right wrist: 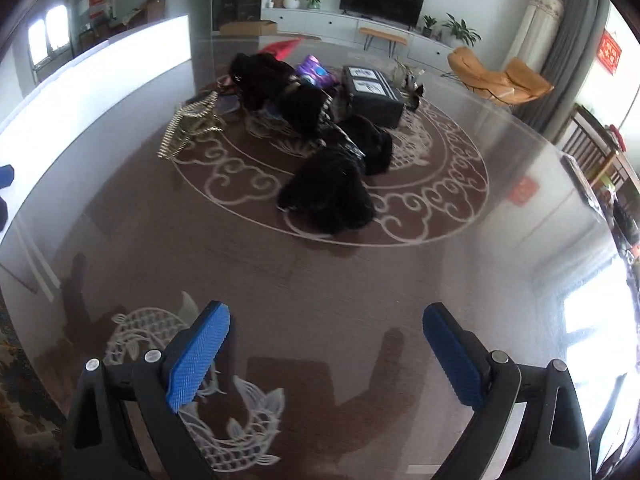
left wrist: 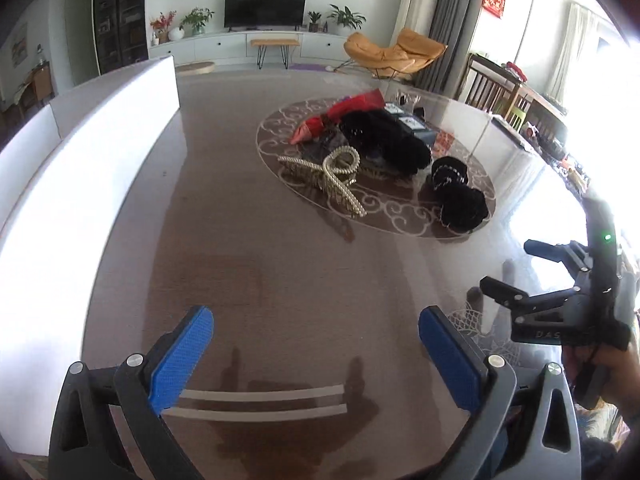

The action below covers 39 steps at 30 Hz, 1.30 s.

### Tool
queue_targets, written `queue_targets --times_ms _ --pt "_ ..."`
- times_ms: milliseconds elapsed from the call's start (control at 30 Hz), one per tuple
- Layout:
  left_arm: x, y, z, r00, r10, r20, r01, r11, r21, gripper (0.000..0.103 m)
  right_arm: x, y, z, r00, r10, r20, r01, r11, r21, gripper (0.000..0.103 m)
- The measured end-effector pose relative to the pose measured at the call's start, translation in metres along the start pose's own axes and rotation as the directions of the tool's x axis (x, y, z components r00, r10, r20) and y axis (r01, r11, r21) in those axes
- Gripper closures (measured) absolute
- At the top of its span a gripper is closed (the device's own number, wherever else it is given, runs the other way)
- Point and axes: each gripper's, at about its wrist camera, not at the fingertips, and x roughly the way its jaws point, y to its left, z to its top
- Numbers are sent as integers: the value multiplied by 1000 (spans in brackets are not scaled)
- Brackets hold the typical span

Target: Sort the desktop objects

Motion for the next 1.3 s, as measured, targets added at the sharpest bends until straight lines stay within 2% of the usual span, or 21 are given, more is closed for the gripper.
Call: queue_targets --times_ms 100,233,333,367,467,667,1300 --pt "26 -26 -4 998 45 -37 -43 997 56 0 5 -25 -4 1000 1 2 -1 999 46 1" --pt "53 -52 7 994 96 -48 -90 987 131 0 22 -43 8 996 84 4 -84 992 98 0" --pt "69 -56 23 997 70 -36 -65 992 112 0 32 -51 22 996 73 43 -77 992 100 0" --pt "75 -57 29 996 81 -28 -78 992 102 0 34 -55 25 996 74 51 -79 992 102 0" --pt "87 -59 46 996 92 -17 -90 992 83 0 45 -64 37 997 58 47 -63 989 133 0" --pt "107 -67 75 997 71 -4 -70 991 111 0 48 -66 42 998 50 45 -56 989 139 0" --pt "108 -68 81 997 75 2 -74 993 95 0 48 -65 41 998 50 45 -56 989 137 0"
